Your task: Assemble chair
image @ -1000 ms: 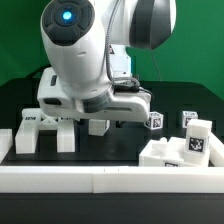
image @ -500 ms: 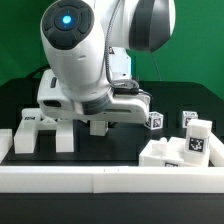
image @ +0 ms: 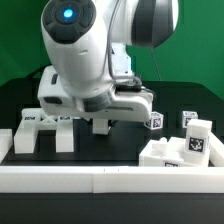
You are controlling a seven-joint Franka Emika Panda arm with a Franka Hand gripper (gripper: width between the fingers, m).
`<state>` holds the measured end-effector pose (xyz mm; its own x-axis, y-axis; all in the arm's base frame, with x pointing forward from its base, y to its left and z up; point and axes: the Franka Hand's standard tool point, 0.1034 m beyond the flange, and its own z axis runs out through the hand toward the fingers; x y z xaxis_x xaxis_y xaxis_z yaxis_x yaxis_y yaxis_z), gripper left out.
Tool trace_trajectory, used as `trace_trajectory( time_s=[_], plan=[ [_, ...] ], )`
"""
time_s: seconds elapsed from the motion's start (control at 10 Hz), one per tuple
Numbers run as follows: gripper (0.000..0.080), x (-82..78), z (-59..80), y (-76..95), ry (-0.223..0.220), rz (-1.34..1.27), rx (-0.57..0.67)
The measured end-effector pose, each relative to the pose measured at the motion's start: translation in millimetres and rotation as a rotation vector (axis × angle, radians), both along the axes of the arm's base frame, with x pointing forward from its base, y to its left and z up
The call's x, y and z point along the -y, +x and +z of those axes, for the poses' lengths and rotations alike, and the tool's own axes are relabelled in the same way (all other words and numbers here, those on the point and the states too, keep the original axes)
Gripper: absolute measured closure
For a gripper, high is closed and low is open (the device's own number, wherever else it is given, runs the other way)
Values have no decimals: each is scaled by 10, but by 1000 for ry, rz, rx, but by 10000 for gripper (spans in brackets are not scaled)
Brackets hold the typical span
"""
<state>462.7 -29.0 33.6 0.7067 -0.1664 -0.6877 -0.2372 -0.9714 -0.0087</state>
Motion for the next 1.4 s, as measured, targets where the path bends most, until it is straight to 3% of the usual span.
trace_trajectory(
  time_s=[0.3,0.6,0.8,1.2,1.4],
  plan=[
    [510,-218,388,309,-19,-11,32],
    [509,-210,377,383,-29,-12,83],
    [509,-202,359,504,-47,-12,189],
    [509,-311,671,859,-66,-10,377],
    [509,-354,752,1074,-91,-4,542]
  ],
)
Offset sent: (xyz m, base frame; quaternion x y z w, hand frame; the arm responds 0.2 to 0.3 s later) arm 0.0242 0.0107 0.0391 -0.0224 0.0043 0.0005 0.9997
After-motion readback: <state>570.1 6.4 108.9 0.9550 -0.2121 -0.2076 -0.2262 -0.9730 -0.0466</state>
